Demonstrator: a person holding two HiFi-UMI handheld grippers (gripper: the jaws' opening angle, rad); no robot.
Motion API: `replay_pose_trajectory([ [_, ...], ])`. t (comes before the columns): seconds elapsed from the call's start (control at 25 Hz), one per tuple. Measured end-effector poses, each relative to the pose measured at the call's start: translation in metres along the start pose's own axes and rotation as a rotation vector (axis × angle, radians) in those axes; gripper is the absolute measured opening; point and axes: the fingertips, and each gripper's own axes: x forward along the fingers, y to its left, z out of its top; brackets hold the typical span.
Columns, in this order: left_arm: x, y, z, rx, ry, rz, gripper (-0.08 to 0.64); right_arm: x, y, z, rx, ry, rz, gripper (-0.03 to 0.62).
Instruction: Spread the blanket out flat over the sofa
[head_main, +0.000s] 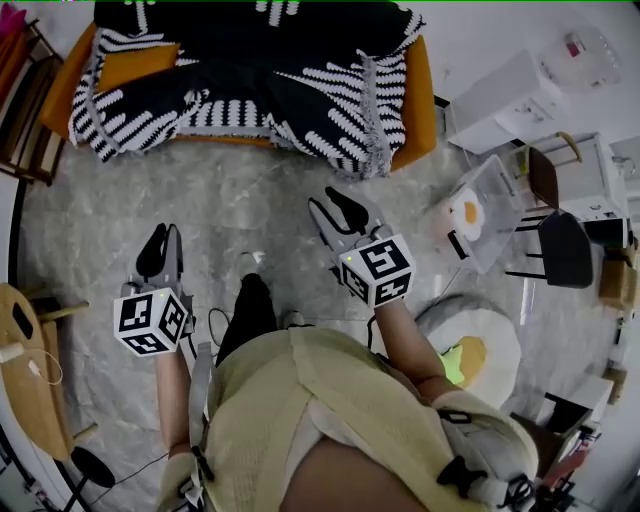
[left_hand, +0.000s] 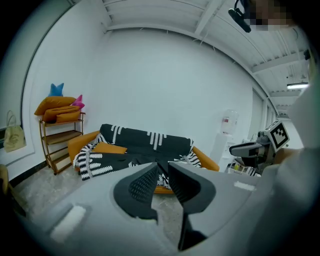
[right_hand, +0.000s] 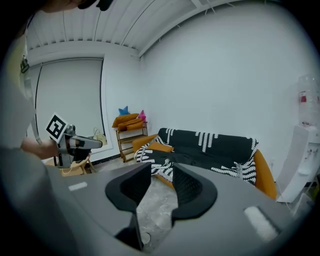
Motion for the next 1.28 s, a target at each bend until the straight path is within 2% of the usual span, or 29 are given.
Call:
replay_pose_trajectory([
  [0.44,0.083,0.078,0.016,0.034,0.062,-0.001,0.12,0.111,-0.022,0.025,0.025,0.066,-0.011,0.124],
  [0.68,0.13,0.109,0.015,0.119,0.122,-0.022,0.146,0.152,-0.044,0.025,0.051,0.097,-0.064,0.124],
  [0.96,0.192,0.123,0.009,0.192,0.178,-0.012,0.172,0.187,-0.086,0.01,0.057,0.153,-0.097,0.126],
  [1.16,0.241,0.131,0.017,0.092,0.191,0.042,0.173,0.223,-0.127,0.004,0.056,0.189,-0.071,0.126],
  [1.28,0.271,0.136,0.022,0.101,0.206,0.063,0.173,0.247,-0.153,0.005,0.077,0.186,-0.072,0.126],
])
